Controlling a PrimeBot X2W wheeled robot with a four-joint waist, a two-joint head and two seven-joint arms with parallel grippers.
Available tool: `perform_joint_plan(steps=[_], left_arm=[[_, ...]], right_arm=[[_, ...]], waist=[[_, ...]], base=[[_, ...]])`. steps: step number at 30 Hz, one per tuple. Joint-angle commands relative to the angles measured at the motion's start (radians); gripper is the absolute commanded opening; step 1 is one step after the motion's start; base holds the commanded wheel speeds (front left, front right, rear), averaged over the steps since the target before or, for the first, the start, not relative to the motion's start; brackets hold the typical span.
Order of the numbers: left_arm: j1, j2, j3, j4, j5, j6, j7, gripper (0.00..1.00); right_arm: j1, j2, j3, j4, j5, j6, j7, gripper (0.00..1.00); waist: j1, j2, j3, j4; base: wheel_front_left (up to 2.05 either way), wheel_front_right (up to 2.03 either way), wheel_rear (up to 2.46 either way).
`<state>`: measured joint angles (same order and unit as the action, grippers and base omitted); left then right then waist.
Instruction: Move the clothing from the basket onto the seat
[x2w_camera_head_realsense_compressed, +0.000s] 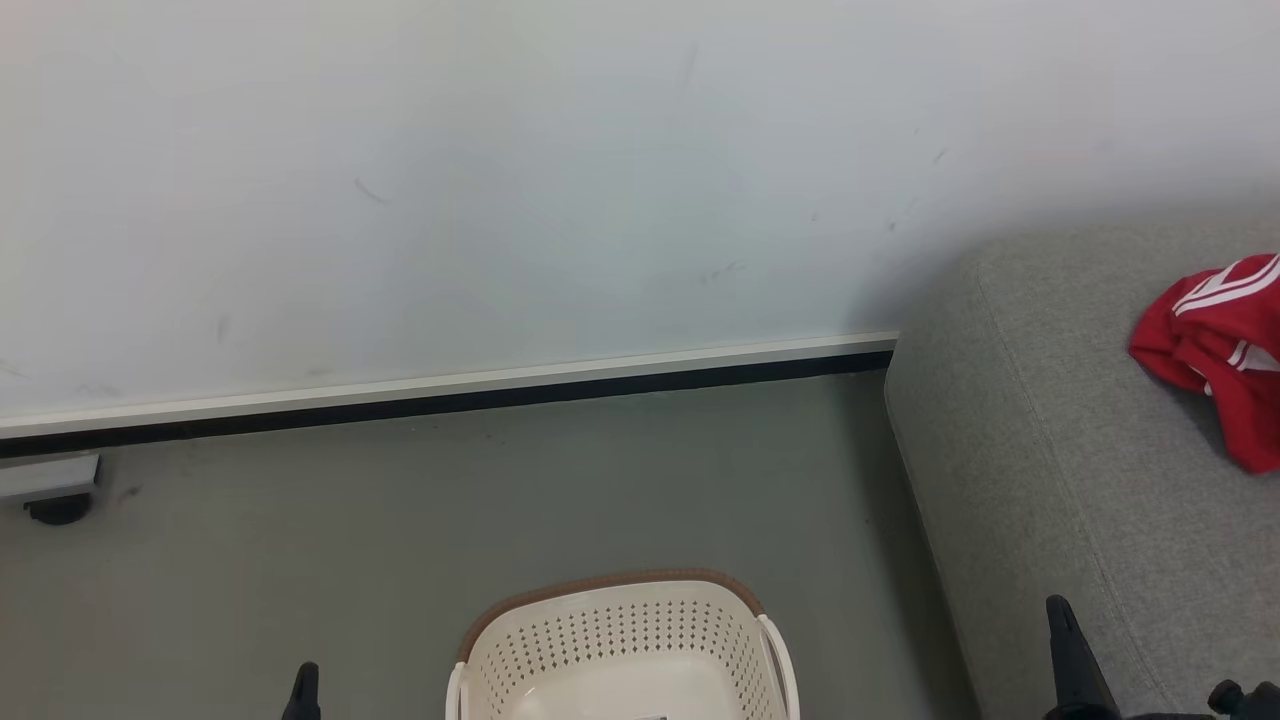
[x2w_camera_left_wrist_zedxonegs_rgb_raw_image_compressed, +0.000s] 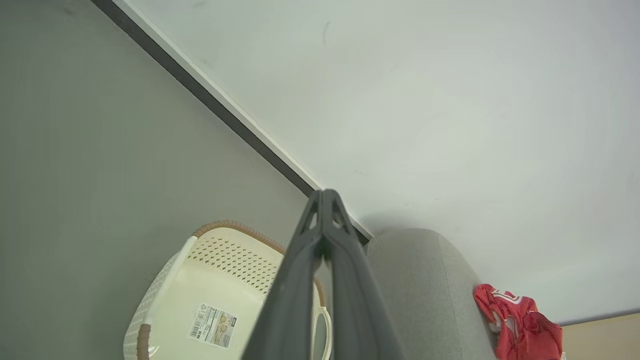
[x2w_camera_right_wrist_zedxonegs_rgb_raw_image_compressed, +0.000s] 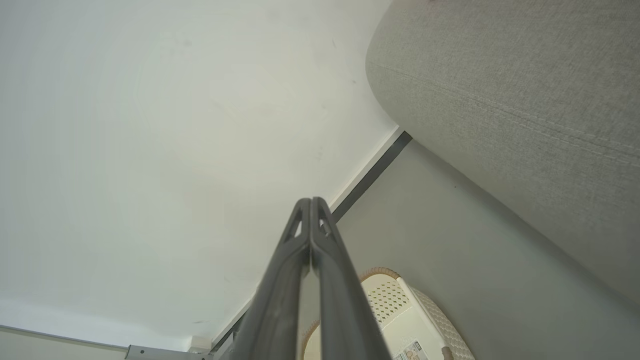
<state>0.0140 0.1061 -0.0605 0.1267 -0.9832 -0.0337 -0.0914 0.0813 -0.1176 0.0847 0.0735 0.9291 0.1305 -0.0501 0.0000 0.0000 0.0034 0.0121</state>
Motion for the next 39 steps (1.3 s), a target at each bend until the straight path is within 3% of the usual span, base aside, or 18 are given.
perform_joint_plan(steps=[1, 39], left_arm=[[-0.031, 0.003, 0.011, -0.002, -0.038, -0.007, 0.008, 0.0], [-0.093, -0.015, 0.057, 0.058, -0.392, -0.046, 0.108, 0.0]], right_arm=[[-0.023, -0.011, -0.004, -0.009, 0.042, 0.0, -0.004, 0.0], [-0.067, -0.066, -0.02, 0.029, 0.505, 0.0, -0.02, 0.0]], waist=[[0.0, 0.0, 0.0, 0.0], [0.0, 0.0, -0.002, -0.006]], base=[[0.0, 0.0, 0.0], [0.0, 0.0, 0.0]])
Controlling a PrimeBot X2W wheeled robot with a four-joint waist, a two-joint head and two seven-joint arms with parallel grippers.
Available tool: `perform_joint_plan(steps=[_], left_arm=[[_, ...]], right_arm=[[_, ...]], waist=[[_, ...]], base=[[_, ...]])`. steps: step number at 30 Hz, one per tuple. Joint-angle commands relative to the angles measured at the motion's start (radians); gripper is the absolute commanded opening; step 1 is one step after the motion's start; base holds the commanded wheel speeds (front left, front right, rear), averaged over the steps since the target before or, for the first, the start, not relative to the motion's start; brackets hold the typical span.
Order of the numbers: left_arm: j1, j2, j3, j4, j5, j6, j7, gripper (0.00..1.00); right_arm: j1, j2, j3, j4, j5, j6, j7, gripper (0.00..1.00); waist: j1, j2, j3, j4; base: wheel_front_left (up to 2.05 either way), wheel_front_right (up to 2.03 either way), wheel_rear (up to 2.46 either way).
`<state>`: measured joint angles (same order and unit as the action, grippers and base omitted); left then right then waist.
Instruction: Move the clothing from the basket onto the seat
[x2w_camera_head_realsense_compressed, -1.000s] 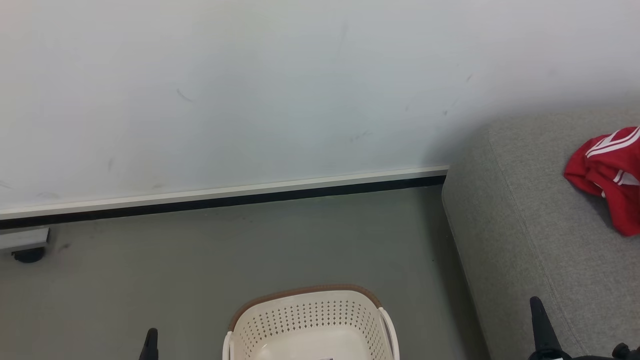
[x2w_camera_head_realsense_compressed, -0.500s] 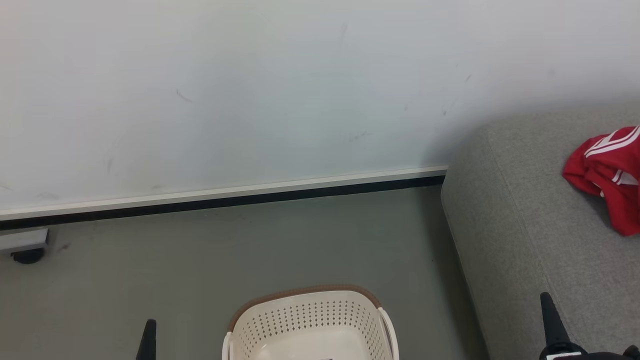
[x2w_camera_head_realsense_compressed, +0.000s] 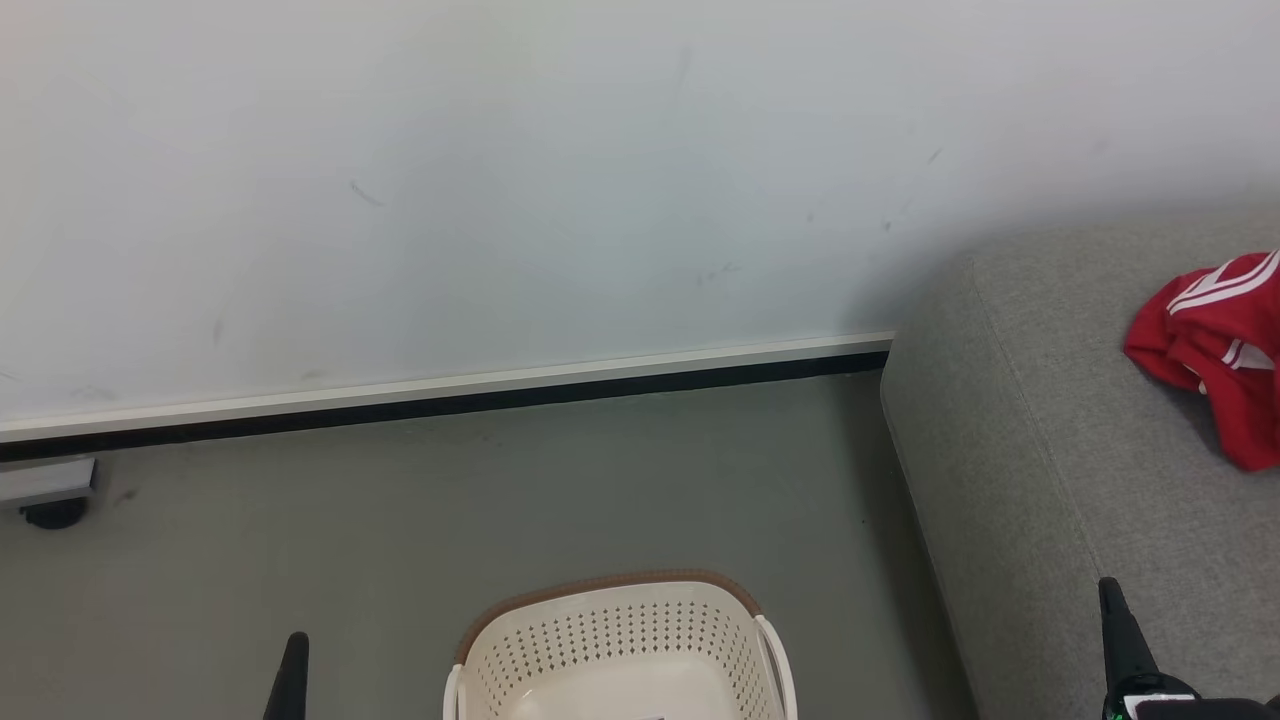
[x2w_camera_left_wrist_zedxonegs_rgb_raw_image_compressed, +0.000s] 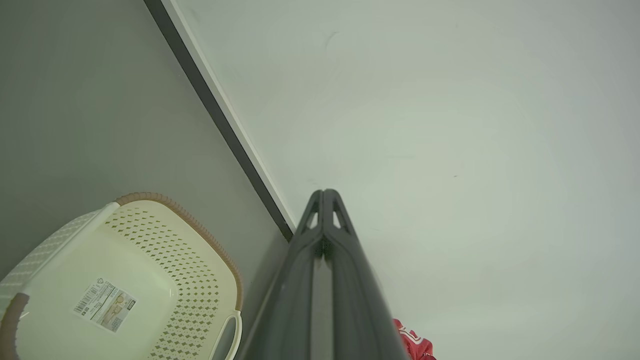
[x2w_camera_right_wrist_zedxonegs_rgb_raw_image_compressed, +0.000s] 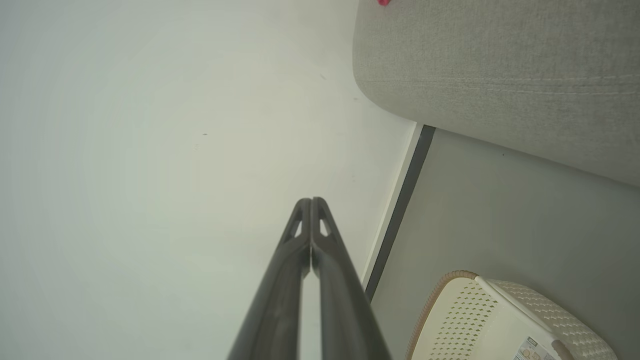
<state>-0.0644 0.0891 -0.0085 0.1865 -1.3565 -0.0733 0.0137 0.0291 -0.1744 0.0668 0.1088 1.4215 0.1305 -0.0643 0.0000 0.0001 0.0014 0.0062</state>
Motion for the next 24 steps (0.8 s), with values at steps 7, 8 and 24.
perform_joint_plan(steps=[7, 8, 24], left_arm=[[-0.027, -0.002, 0.013, 0.008, -0.071, -0.012, 0.019, 0.0], [-0.028, -0.002, 0.014, 0.009, -0.078, -0.012, 0.021, 0.0], [-0.046, -0.009, 0.028, 0.026, -0.18, -0.025, 0.05, 0.0]], right_arm=[[-0.022, -0.018, -0.003, 0.0, 0.084, 0.0, -0.008, 0.0], [-0.023, -0.019, -0.003, 0.001, 0.094, 0.0, -0.009, 0.0], [-0.035, -0.038, -0.004, 0.012, 0.235, 0.0, -0.017, 0.0]], waist=[[0.0, -0.0001, 0.0, -0.001], [0.0, -0.0001, 0.0, -0.001], [0.0, -0.0001, -0.001, -0.003]], base=[[0.0, 0.0, 0.0], [0.0, 0.0, 0.0], [0.0, 0.0, 0.0]])
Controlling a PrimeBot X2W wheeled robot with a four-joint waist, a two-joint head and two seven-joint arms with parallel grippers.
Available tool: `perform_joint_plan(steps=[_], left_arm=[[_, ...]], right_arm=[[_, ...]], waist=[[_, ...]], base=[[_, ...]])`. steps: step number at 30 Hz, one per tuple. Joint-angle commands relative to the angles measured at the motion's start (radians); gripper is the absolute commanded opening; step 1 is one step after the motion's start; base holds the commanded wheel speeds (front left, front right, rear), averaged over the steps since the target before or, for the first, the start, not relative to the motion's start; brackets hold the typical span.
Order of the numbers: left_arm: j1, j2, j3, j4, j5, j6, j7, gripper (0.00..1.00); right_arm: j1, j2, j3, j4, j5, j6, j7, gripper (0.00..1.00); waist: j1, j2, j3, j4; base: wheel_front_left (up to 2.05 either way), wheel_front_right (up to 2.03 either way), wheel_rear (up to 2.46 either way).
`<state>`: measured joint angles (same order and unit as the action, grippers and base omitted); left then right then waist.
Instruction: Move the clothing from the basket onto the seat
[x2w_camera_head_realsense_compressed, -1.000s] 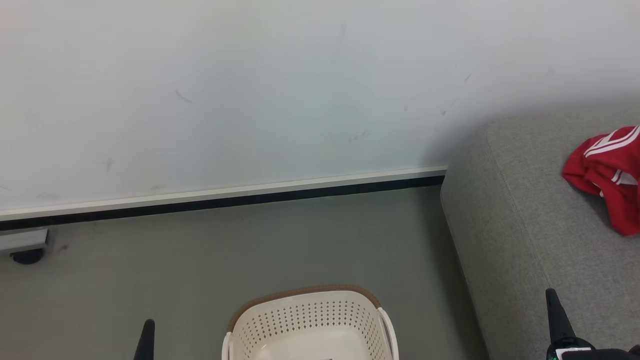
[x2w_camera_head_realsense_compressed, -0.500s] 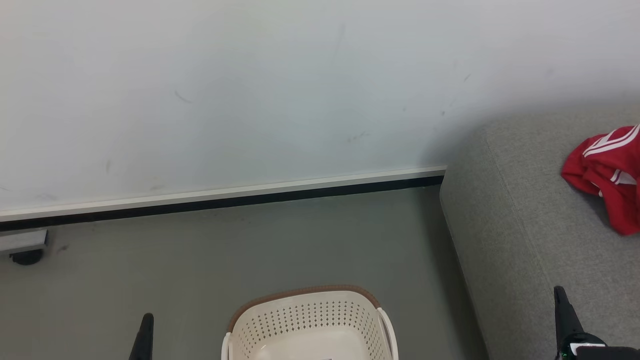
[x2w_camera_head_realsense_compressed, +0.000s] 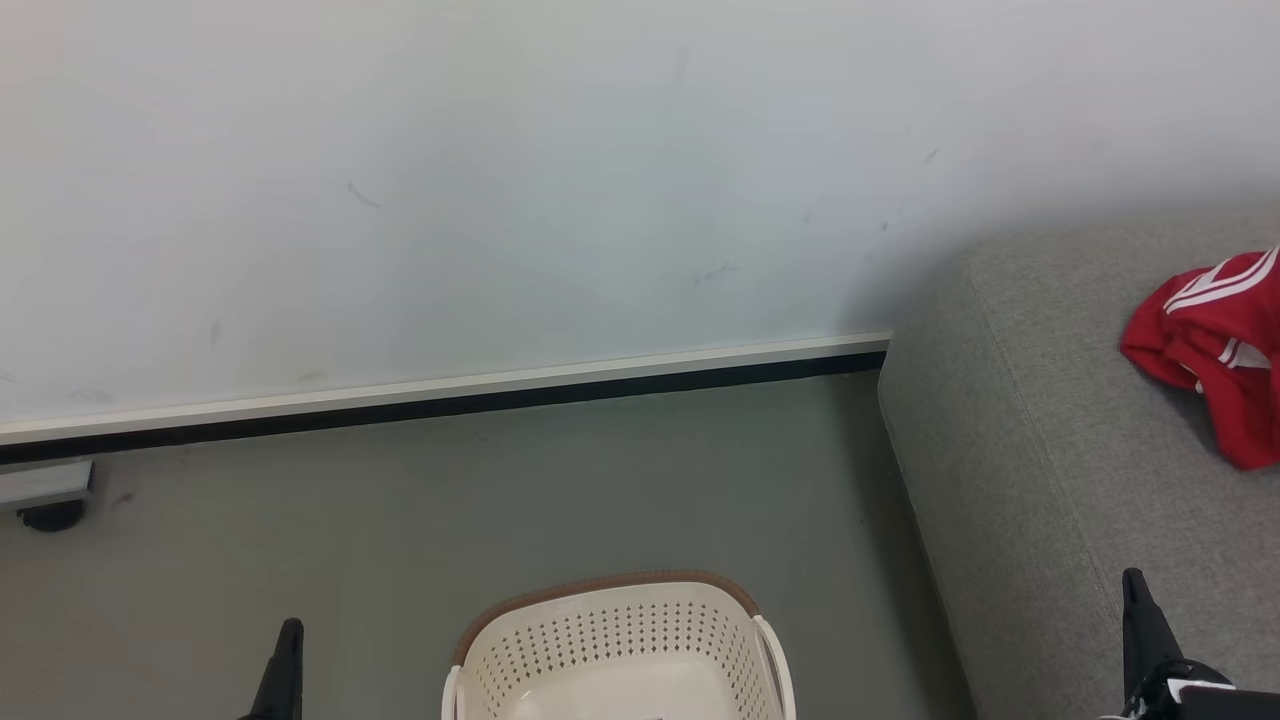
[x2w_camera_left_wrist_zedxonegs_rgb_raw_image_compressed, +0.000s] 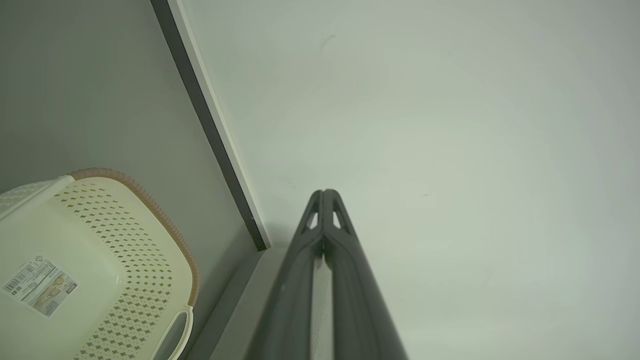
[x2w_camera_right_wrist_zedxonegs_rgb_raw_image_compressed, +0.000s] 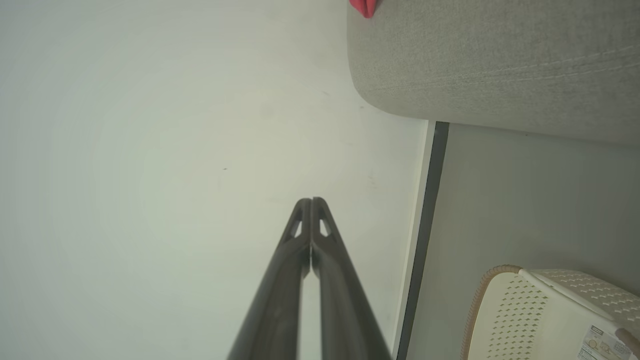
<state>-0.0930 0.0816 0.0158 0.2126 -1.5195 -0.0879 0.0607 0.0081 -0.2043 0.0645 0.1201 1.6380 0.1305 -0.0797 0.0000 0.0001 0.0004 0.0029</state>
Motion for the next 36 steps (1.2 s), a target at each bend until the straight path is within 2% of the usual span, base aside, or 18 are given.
perform_joint_plan(steps=[1, 19, 36], left_arm=[[-0.018, -0.002, 0.005, 0.001, -0.023, -0.009, 0.006, 0.0], [-0.033, -0.008, 0.022, 0.022, -0.13, -0.02, 0.039, 0.0], [-0.032, -0.009, 0.024, 0.021, -0.126, -0.02, 0.04, 0.0]], right_arm=[[-0.015, -0.01, -0.001, 0.002, 0.027, 0.0, -0.002, 0.0], [-0.025, -0.031, 0.0, 0.012, 0.173, 0.0, -0.013, 0.0], [-0.025, -0.037, 0.008, 0.009, 0.178, 0.0, -0.018, 0.0]], waist=[[0.0, -0.0001, 0.0, 0.0], [0.0, -0.0001, -0.001, -0.003], [0.0, -0.0001, -0.001, -0.003]], base=[[0.0, 0.0, 0.0], [0.0, 0.0, 0.0], [0.0, 0.0, 0.0]])
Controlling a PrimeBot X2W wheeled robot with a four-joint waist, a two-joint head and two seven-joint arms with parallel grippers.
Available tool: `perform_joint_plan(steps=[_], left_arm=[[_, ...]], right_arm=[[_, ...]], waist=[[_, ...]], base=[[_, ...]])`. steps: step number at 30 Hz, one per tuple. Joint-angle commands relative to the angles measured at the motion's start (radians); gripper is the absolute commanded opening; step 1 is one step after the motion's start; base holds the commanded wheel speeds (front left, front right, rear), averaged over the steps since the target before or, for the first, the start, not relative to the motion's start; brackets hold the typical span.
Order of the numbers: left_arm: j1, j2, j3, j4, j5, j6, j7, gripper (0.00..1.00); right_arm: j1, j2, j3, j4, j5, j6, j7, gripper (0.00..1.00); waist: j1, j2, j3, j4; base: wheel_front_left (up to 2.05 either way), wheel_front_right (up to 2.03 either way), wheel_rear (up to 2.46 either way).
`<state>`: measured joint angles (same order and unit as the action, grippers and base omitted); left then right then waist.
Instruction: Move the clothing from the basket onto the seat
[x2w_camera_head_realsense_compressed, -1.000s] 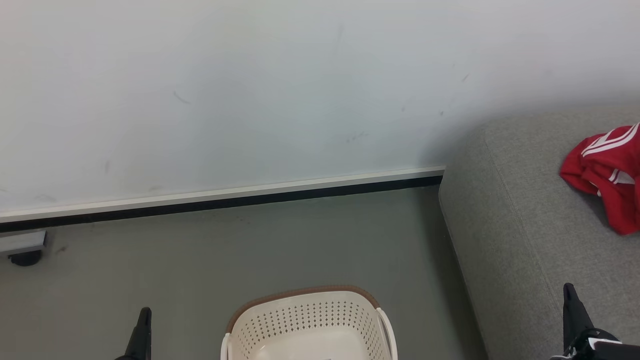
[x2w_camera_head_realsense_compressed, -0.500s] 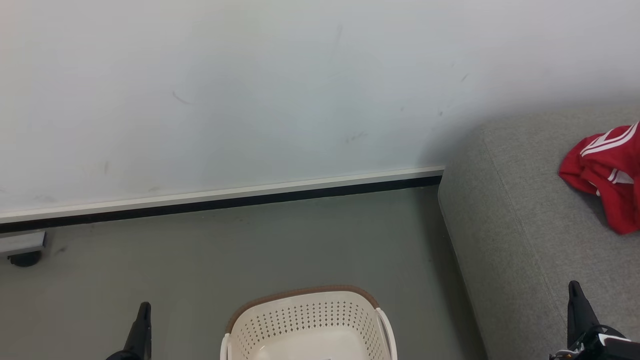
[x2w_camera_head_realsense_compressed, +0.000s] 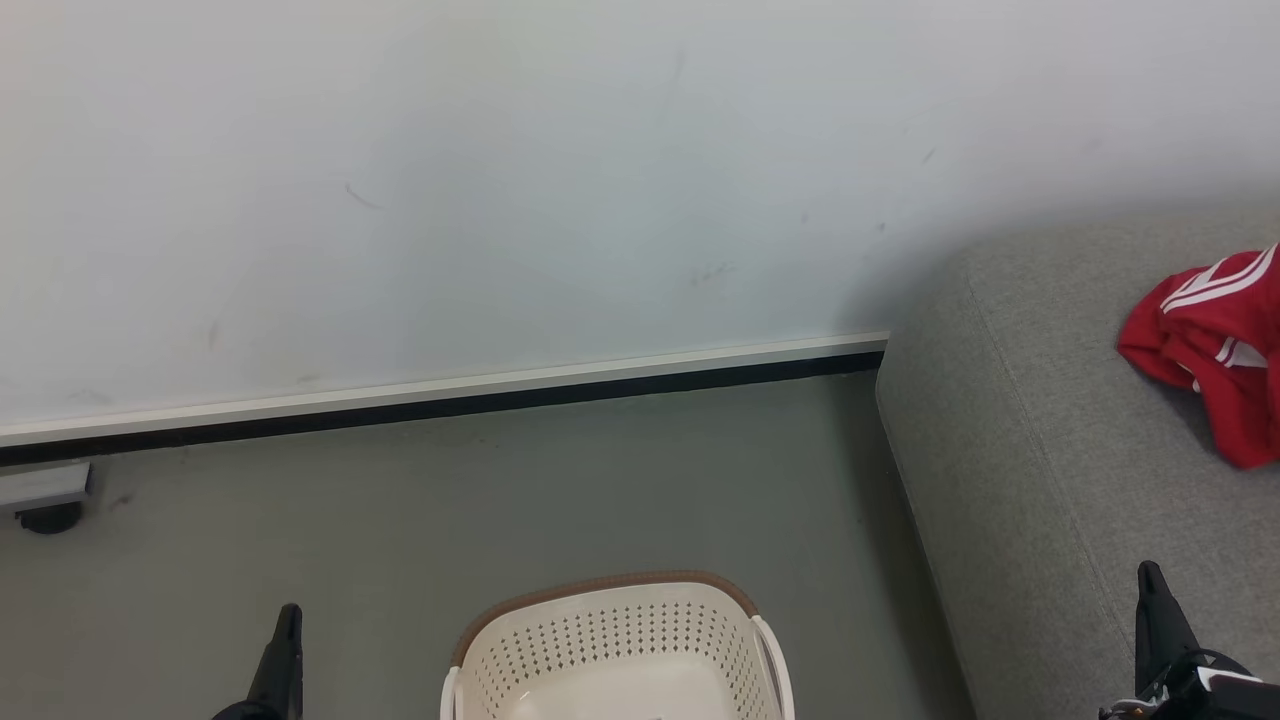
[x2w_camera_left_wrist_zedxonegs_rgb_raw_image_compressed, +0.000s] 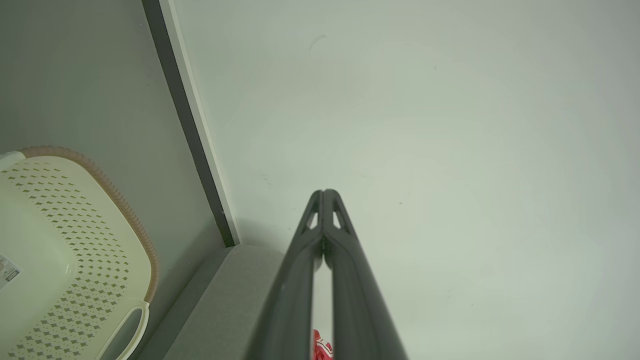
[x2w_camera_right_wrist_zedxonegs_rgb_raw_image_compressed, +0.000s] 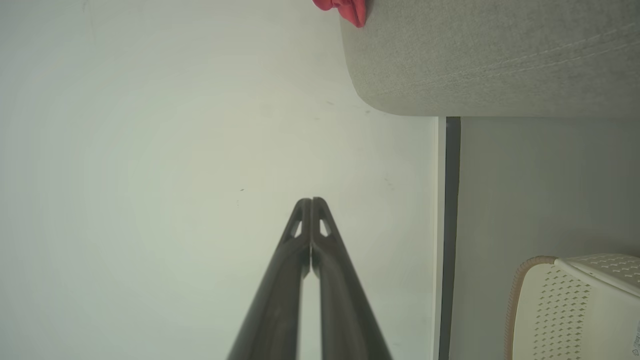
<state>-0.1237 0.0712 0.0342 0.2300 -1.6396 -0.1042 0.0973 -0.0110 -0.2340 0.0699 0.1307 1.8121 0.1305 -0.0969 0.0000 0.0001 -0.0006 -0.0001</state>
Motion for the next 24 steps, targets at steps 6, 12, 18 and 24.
perform_joint_plan(steps=[6, 12, 18, 24], left_arm=[[-0.001, 0.001, 0.006, 0.004, -0.005, -0.003, 0.003, 0.0], [-0.001, 0.0, 0.007, 0.004, -0.004, -0.003, 0.004, 0.0], [-0.001, 0.0, 0.008, 0.004, -0.003, -0.003, 0.005, 0.0], [-0.001, -0.001, 0.008, 0.004, -0.002, -0.003, 0.005, 0.0]], right_arm=[[-0.006, -0.009, 0.005, -0.002, 0.007, 0.0, -0.004, 0.0], [-0.006, -0.011, 0.007, -0.003, 0.009, 0.0, -0.007, 0.0], [-0.006, -0.013, 0.009, -0.003, 0.011, 0.0, -0.008, 0.0], [-0.006, -0.014, 0.011, -0.004, 0.013, 0.0, -0.009, 0.0]], waist=[[0.0, -0.0001, 0.0, 0.0], [0.0, -0.0001, 0.0, 0.0], [0.0, -0.0001, 0.0, 0.0], [0.0, -0.0001, 0.0, 0.0]], base=[[0.0, 0.0, 0.0], [0.0, 0.0, 0.0], [0.0, 0.0, 0.0], [0.0, 0.0, 0.0]])
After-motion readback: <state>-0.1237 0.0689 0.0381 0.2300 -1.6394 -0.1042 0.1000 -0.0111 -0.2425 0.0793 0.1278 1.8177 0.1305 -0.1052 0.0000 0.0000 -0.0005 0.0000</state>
